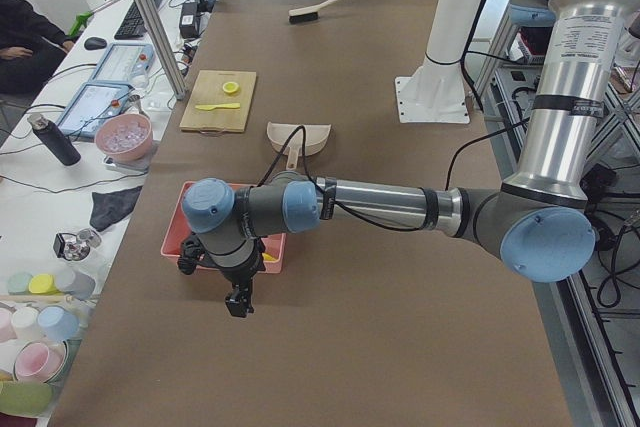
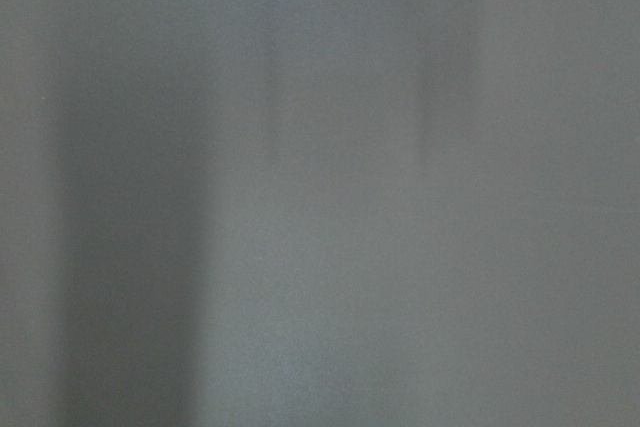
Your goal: Sweep and dump trash into bin
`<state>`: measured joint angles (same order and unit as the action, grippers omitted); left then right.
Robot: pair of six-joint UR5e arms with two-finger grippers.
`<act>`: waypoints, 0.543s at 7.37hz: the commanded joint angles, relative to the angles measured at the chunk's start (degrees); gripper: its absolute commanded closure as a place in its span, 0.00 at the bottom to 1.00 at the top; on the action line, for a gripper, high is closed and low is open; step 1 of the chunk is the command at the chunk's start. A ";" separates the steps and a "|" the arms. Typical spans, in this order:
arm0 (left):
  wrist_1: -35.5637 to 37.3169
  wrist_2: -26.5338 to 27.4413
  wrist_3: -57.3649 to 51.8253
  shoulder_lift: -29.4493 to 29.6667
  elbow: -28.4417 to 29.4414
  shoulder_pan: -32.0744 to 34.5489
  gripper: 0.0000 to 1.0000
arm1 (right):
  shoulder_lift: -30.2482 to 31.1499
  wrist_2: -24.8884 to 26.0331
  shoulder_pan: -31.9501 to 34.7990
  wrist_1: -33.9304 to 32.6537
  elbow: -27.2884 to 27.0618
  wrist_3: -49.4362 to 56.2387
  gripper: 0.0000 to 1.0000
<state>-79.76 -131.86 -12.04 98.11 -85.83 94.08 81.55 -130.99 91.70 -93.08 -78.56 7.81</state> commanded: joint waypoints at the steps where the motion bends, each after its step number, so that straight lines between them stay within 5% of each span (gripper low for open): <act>1: -5.75 -0.50 6.40 -1.34 -0.03 -0.21 0.02 | 0.79 0.29 0.06 -1.13 -6.74 -4.10 0.00; 4: -5.76 -0.50 6.59 -1.16 -0.56 -0.48 0.02 | 2.83 -0.24 -0.21 -5.17 -12.31 -5.52 0.00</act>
<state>-85.41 -132.38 -5.68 96.87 -86.22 93.75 84.07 -131.12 91.63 -96.23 -88.77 3.15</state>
